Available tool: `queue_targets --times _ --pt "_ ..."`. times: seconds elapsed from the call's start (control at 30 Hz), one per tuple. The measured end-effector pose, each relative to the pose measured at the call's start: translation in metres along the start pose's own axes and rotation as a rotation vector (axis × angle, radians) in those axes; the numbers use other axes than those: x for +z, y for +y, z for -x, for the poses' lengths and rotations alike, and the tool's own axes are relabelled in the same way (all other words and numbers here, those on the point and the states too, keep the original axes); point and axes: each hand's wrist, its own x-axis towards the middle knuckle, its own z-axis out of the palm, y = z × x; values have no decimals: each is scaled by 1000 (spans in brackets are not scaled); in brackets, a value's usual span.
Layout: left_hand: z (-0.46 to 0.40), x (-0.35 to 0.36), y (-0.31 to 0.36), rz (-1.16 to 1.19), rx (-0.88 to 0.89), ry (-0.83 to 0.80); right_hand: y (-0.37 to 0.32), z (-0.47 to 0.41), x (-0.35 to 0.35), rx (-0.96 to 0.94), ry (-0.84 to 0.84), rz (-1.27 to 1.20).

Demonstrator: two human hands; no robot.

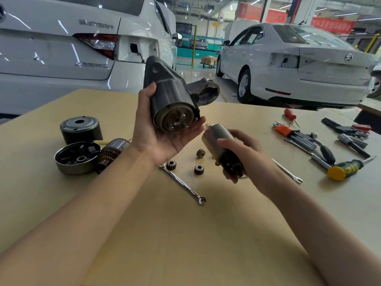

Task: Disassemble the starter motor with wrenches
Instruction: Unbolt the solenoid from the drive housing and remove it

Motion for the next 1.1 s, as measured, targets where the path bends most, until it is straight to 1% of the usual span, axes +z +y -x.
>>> queue_targets --times 0.07,0.13,0.2,0.27,0.4,0.57,0.7,0.77,0.8,0.87,0.93,1.0,1.03,1.1 --pt "-1 -1 -1 36 -21 -10 0 -3 -3 21 63 24" --pt "-1 -1 -3 63 -43 -25 2 -2 -4 -5 123 91" --pt "0 0 -5 77 -70 -53 6 -1 -3 -99 181 277" --pt "2 1 -6 69 -87 -70 9 1 1 -174 198 503" --pt "5 5 -8 80 -125 -93 14 3 9 -224 245 824" --pt "7 10 -12 134 -197 -166 16 3 10 -202 291 948" --pt "7 14 -19 153 -213 -145 18 1 11 -207 281 1001" --pt "7 16 -22 140 -175 -110 16 1 11 -264 297 959" --pt "6 16 -25 114 -130 -82 14 1 11 -320 314 887" --pt "3 17 -29 63 2 -11 7 2 11 -420 307 659" --pt "2 19 -30 -35 151 38 -1 4 13 -406 216 403" --pt "2 22 -31 -207 287 63 -4 4 15 -342 99 176" --pt "3 24 -33 -296 362 85 -4 4 15 -331 53 98" --pt "6 27 -38 -460 535 139 -5 4 16 -370 -7 58"
